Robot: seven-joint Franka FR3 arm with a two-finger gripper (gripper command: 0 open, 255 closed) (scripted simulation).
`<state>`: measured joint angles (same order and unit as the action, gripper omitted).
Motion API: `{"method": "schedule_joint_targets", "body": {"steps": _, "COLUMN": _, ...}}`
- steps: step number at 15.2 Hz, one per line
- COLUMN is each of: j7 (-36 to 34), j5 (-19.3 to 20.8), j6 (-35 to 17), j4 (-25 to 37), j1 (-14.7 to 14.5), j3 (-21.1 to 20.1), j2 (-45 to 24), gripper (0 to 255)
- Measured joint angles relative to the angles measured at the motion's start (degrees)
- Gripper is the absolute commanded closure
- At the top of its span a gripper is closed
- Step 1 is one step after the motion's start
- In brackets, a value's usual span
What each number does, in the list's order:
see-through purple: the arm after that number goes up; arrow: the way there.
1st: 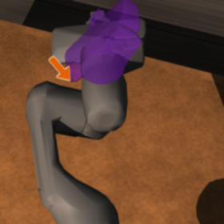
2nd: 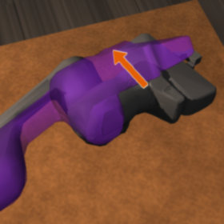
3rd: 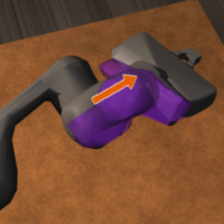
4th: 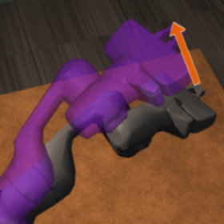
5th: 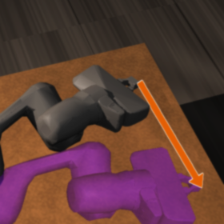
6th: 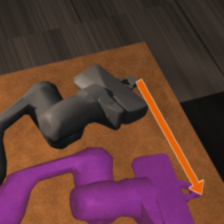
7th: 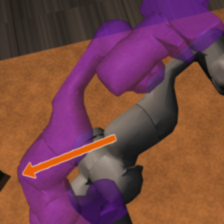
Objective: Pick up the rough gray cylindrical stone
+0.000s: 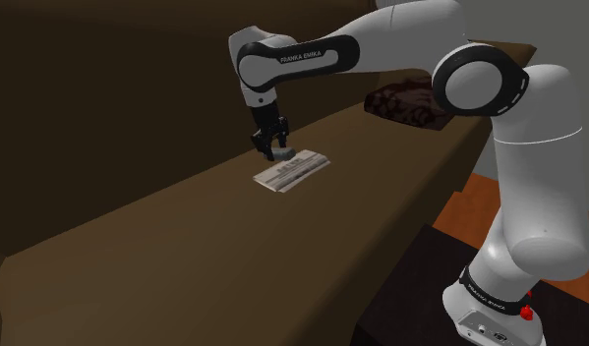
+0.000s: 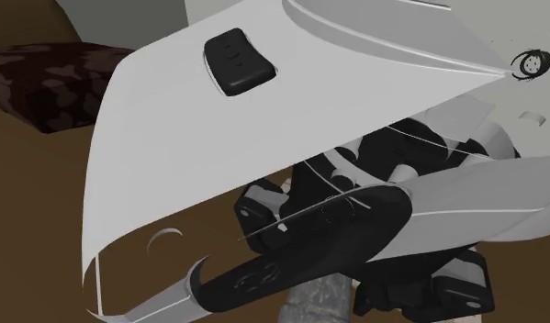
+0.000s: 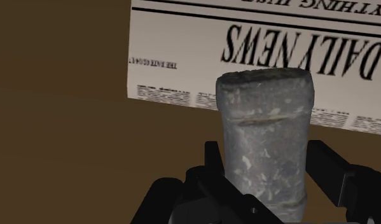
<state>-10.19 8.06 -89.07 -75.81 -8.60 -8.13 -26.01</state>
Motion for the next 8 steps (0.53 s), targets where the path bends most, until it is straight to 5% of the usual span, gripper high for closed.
{"method": "schedule_joint_targets", "body": {"steps": 8, "j7": 0.25, "j5": 0.00, "j6": 3.07, "j4": 3.22, "j1": -0.17, "j3": -0.01, "j2": -0.18, "gripper": 255}}
